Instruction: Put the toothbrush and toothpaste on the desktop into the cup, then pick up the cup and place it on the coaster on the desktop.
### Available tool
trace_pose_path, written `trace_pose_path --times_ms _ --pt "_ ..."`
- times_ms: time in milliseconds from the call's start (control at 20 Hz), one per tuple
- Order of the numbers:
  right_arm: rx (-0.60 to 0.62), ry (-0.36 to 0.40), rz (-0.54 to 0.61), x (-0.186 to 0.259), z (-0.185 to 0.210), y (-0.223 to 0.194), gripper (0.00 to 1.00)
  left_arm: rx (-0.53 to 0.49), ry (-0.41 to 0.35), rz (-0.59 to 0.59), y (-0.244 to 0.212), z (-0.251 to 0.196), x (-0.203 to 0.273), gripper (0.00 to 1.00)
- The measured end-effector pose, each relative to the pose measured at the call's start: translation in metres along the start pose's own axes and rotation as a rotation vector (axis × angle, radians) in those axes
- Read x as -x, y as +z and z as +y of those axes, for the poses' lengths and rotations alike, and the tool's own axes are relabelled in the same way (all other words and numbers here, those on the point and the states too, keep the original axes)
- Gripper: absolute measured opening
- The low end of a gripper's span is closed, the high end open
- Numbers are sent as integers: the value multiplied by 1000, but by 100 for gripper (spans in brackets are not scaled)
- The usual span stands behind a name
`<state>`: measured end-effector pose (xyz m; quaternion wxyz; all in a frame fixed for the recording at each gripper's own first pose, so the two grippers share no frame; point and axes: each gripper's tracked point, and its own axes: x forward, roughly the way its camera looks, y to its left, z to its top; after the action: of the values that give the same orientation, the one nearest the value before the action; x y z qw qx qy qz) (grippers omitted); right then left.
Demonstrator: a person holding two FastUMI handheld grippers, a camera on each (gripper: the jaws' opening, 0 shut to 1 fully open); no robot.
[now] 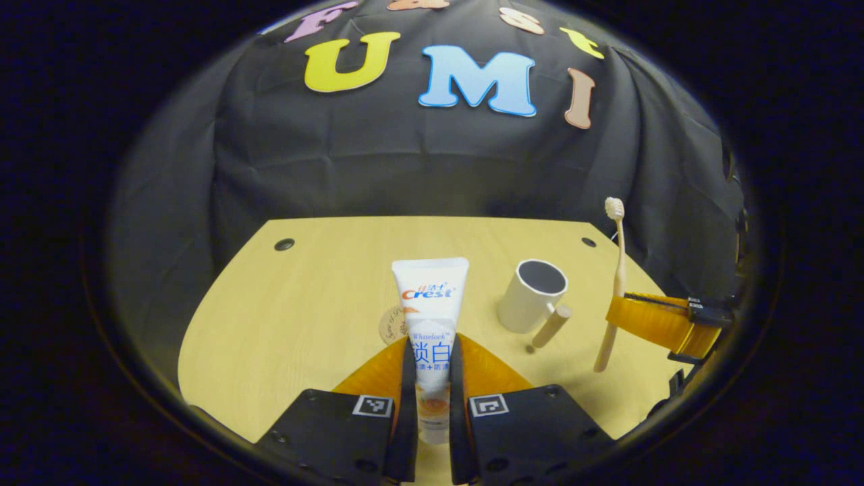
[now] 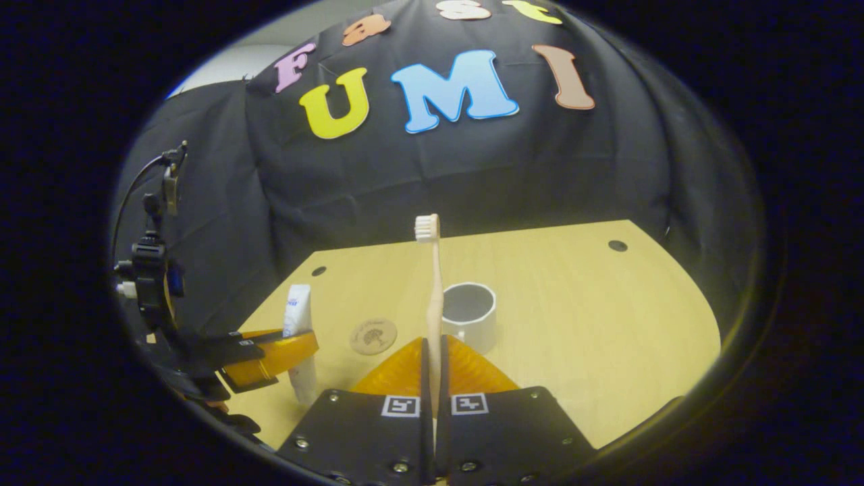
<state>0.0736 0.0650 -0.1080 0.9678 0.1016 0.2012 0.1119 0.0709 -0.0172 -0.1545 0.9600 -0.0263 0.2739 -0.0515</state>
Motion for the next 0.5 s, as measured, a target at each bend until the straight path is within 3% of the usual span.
trace_pose_path --times_ms 500 --pt "21 -10 -171 -41 -14 63 2 52 -21 -131 47 -12 -17 28"
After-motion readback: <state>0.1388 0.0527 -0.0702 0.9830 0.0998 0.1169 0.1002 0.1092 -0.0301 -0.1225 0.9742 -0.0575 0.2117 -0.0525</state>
